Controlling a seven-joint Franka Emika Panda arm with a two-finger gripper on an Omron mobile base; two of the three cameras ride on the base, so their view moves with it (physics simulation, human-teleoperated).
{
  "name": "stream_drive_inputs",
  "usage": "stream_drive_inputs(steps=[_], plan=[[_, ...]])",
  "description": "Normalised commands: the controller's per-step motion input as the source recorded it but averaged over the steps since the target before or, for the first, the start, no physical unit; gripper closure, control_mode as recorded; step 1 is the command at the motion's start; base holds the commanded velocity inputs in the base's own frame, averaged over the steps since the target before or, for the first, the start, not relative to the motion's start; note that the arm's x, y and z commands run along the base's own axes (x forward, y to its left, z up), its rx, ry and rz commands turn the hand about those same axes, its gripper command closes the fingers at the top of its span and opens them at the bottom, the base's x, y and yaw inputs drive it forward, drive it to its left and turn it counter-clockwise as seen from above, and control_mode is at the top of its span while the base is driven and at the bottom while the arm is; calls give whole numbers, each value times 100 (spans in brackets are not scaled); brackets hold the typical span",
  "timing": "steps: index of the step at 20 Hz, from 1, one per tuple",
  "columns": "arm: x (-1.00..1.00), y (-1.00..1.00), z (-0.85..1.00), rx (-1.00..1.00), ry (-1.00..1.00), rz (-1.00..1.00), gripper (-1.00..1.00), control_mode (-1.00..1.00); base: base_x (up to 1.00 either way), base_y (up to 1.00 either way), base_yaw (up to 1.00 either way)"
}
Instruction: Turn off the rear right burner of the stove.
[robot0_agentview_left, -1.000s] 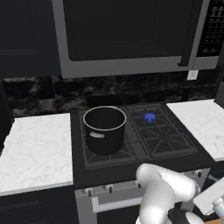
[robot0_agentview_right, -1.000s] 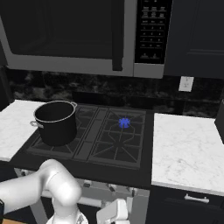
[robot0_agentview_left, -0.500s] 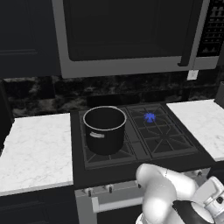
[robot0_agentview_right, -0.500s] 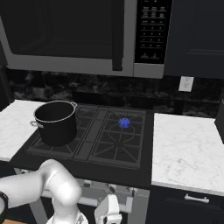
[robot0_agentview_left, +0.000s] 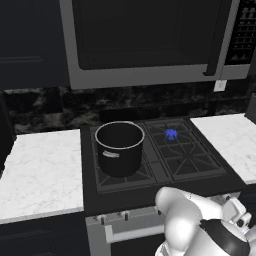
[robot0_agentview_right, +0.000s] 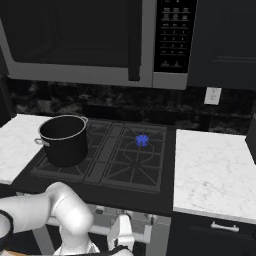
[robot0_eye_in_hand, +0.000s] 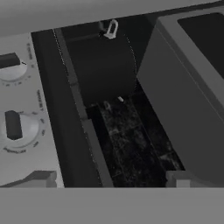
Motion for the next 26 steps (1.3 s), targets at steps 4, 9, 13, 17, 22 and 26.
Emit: stream_drive_inputs(steps=[4,9,13,17,22,26], plan=[[21,-10,-7,0,6,-2,-100,-100,0,0,0],[4,-17,-28,0,7,-3,-100,-100,0,0,0],[-6,-27,-45,6,5,-5,-100,-100,0,0,0],[-3,-18,-29,22,0,-5,-100,-100,0,0,0],[1,-7,-8,24,2,-7,-100,-100,0,0,0],[20,0,0,14,4,-3,-100,-100,0,0,0]])
